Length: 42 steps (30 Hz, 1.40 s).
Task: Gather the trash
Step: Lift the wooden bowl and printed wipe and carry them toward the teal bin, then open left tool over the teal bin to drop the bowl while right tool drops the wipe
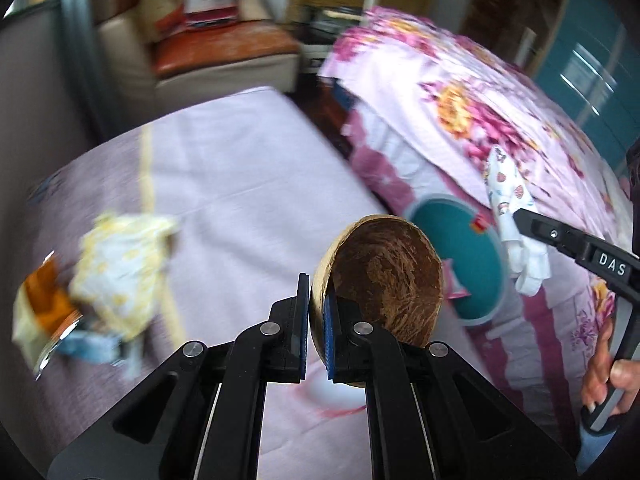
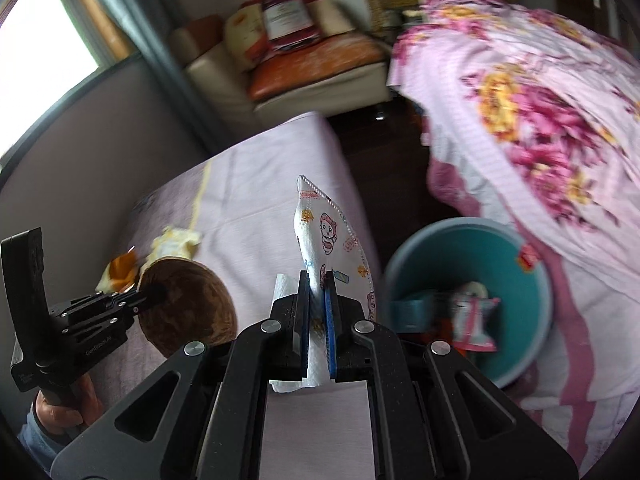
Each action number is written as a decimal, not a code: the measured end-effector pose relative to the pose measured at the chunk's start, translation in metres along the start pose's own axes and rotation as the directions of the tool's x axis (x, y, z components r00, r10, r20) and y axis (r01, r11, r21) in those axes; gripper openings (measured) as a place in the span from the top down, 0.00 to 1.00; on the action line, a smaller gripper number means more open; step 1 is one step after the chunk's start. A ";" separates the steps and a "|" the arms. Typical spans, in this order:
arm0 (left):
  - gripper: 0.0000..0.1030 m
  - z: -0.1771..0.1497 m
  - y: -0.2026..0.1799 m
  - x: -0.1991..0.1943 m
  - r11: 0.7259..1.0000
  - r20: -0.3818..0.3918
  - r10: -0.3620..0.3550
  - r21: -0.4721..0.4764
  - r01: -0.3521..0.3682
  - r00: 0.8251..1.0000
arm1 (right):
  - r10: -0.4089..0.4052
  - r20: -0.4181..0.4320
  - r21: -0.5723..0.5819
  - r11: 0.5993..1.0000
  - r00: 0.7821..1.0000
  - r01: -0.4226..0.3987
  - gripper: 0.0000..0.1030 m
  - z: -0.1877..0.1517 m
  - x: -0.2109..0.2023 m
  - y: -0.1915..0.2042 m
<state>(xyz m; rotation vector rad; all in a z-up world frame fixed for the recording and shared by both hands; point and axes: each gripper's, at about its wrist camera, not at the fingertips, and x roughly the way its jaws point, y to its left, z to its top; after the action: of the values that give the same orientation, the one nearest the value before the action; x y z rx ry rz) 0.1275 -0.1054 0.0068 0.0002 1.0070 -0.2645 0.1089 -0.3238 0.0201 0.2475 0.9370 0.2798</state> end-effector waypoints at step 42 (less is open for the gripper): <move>0.26 0.011 -0.129 0.109 0.976 -0.189 -0.086 0.182 0.121 0.978 | -0.112 -0.082 0.188 0.974 0.990 0.126 0.93 -0.012 0.014 -0.133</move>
<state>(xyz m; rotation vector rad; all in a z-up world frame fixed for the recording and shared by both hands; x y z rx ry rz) 0.1639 -0.2559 -0.0625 0.1506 1.1592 -0.4640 0.1245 -0.4419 -0.0408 0.3601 1.0464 0.0874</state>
